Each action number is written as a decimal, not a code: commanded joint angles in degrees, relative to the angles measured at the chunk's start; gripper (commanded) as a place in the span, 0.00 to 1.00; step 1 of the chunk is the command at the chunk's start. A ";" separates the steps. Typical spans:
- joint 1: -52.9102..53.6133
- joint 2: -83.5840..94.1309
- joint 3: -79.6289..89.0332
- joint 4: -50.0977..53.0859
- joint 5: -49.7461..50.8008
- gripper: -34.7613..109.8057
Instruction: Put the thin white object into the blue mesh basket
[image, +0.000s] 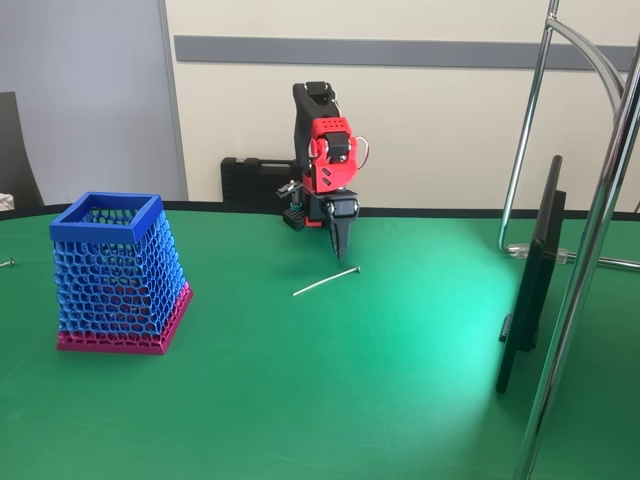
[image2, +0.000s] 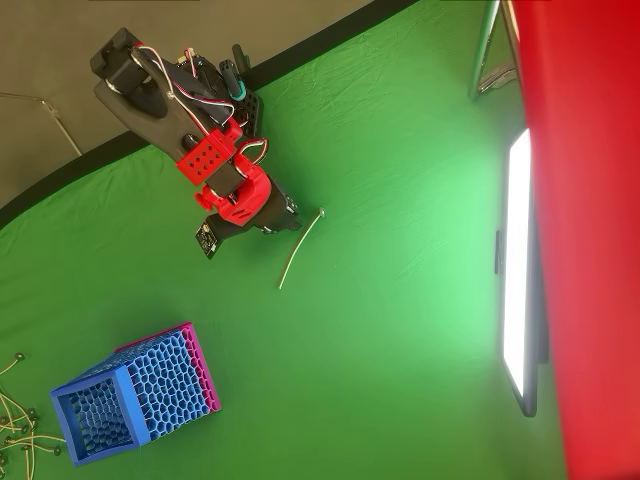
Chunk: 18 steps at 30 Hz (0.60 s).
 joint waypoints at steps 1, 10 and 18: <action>-0.44 -2.11 -3.43 0.09 0.26 0.36; -1.23 -10.20 -8.44 2.20 -0.44 0.36; -2.37 -13.89 -11.51 3.08 -0.44 0.36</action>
